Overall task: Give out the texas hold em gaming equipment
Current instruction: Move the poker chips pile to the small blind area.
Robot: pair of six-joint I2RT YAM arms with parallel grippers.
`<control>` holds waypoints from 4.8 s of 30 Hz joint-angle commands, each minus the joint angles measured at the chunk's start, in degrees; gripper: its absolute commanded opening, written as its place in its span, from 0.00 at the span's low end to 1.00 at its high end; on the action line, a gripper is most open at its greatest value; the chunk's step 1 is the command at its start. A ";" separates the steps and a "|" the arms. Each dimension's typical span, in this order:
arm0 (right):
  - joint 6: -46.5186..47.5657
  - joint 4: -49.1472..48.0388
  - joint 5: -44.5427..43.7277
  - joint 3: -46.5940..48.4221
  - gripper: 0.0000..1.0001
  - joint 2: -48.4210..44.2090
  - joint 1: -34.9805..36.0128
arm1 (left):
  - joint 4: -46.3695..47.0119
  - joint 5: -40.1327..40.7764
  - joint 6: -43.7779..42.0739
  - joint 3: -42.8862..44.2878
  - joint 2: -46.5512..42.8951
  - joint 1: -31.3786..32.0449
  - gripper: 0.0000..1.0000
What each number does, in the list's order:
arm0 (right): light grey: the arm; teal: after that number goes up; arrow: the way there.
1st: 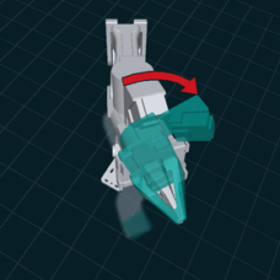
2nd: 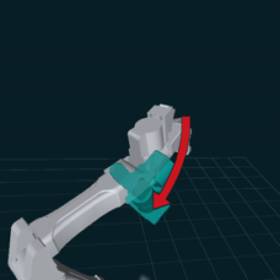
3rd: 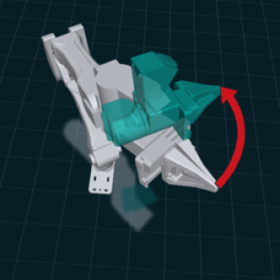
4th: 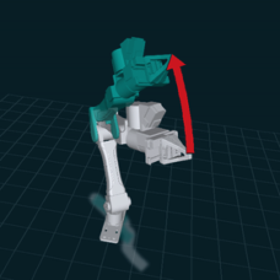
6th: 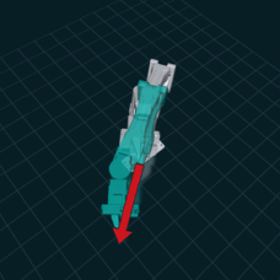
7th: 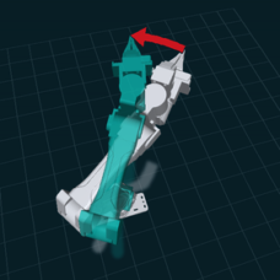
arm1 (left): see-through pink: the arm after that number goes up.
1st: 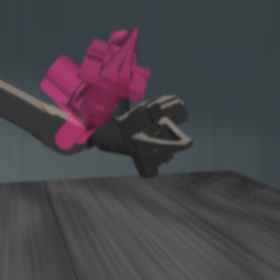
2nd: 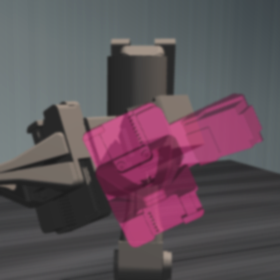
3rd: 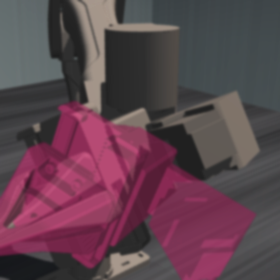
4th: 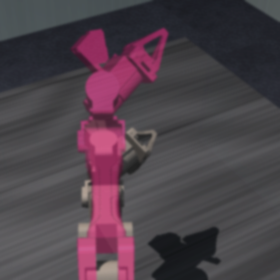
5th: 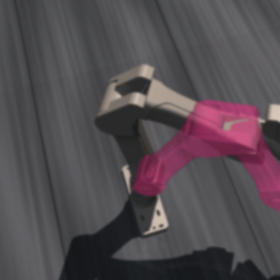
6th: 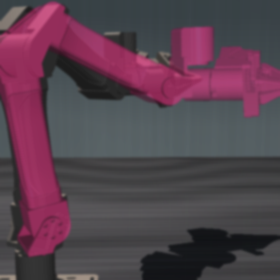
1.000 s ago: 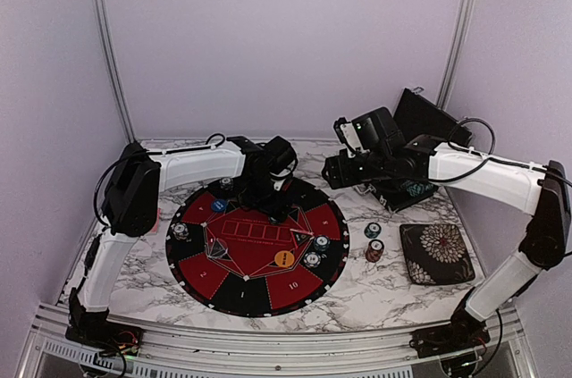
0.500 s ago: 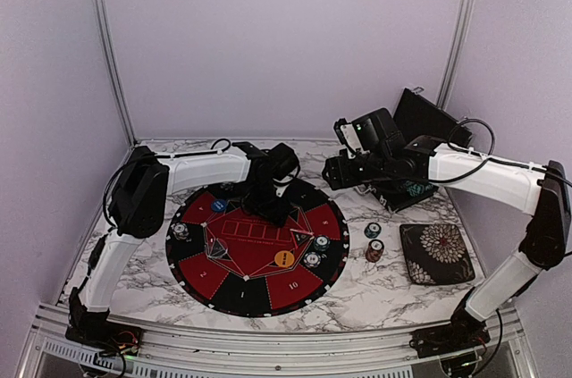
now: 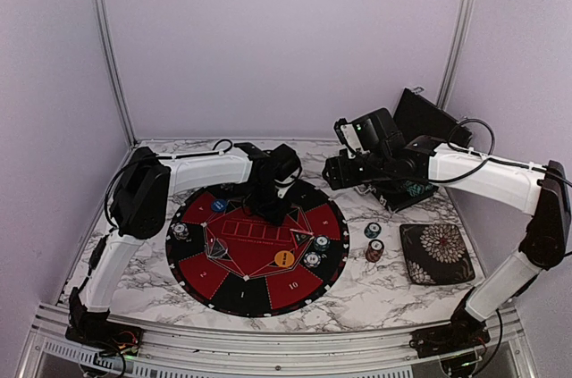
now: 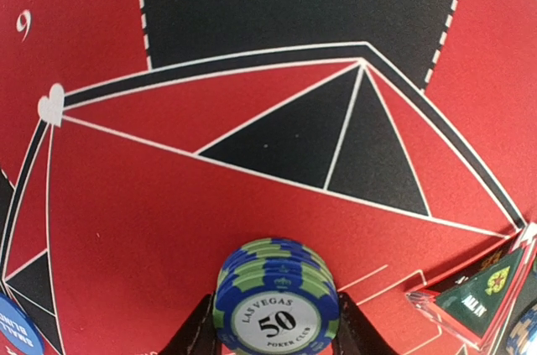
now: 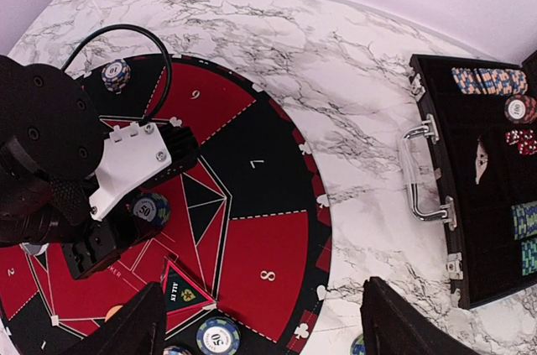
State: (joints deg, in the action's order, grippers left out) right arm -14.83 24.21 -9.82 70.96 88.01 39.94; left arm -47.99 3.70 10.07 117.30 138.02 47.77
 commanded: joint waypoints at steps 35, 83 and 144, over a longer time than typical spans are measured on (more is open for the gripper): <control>-0.86 -0.06 -1.73 -0.93 0.77 -2.04 -0.41 | -0.54 4.53 1.02 -0.14 3.17 -4.66 0.30; -0.85 2.67 -1.09 5.06 0.77 4.23 -0.43 | -0.05 3.93 -12.45 15.07 12.97 -18.06 0.31; -2.13 1.59 0.00 1.41 0.77 2.95 -0.45 | -0.88 3.68 -5.79 12.46 6.51 -17.80 0.31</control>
State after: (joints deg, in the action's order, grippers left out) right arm -16.27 26.85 -10.33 72.53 92.66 39.94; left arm -45.30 6.07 3.68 131.33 147.17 30.17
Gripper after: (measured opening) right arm 0.773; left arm 0.405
